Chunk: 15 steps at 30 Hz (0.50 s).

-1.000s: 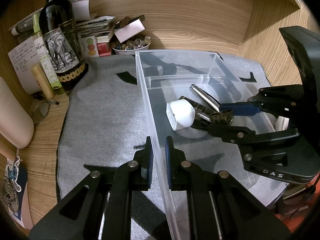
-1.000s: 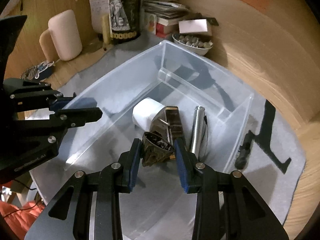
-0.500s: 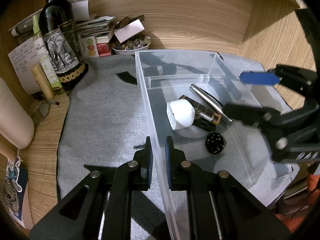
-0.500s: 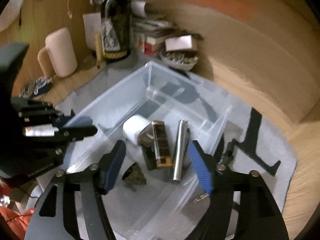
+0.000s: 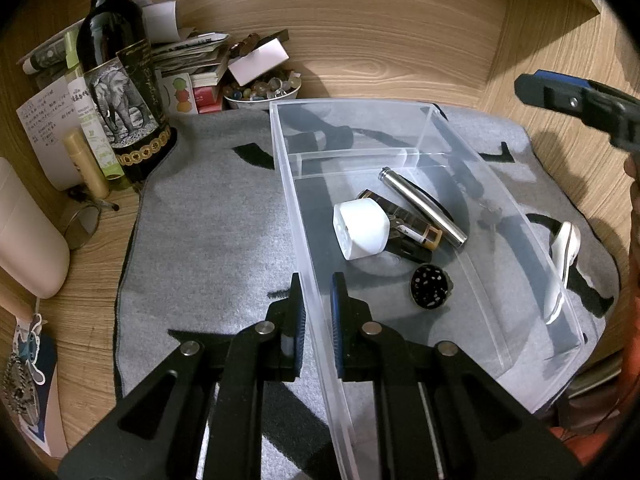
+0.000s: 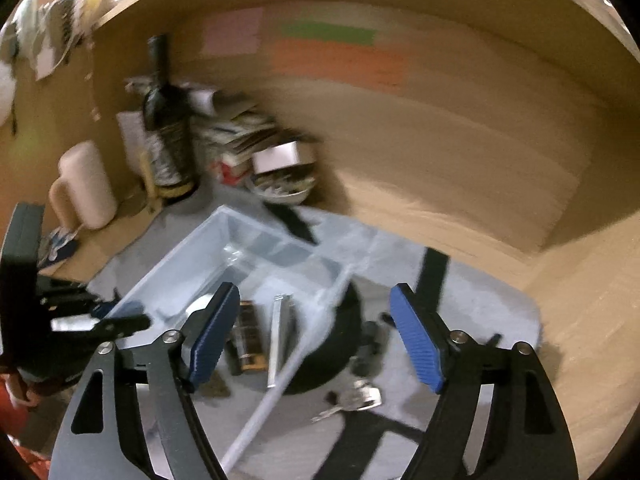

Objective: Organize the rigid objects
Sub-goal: 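Grasp the black cylindrical plug on the mat with the right gripper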

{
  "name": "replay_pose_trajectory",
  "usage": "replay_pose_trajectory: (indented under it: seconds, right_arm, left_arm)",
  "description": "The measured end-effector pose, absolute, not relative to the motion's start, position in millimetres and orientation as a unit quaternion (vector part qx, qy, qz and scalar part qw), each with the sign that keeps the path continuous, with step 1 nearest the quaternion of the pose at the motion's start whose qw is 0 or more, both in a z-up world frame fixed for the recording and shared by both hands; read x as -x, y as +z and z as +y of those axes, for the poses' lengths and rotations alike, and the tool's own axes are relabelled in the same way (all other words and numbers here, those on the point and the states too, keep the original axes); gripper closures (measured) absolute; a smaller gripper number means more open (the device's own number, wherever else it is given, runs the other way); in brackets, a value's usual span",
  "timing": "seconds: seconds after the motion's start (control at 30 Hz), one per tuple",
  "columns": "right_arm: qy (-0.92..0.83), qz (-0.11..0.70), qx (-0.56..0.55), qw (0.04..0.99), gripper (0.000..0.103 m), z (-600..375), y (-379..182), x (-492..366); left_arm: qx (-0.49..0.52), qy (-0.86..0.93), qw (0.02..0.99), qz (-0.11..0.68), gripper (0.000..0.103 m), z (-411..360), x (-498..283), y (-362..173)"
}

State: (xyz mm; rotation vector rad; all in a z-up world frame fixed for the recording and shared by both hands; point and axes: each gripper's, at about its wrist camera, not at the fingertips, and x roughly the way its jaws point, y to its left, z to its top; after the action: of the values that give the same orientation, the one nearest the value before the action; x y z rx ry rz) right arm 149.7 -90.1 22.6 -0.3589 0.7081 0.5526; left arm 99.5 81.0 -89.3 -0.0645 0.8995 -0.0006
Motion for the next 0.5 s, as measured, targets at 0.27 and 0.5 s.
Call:
replay_pose_trajectory:
  seconds: [0.27,0.5]
  right_arm:
    - [0.208,0.396,0.166,0.879,0.028,-119.6,-13.0,-187.3]
    - [0.195,0.451,0.155,0.857,0.035,-127.8,-53.1,-209.4]
  left_arm:
    - [0.031,0.000,0.900,0.434,0.093,81.9,-99.6,-89.4]
    - [0.030,0.000,0.900,0.435,0.093,80.9,-99.2,-89.2]
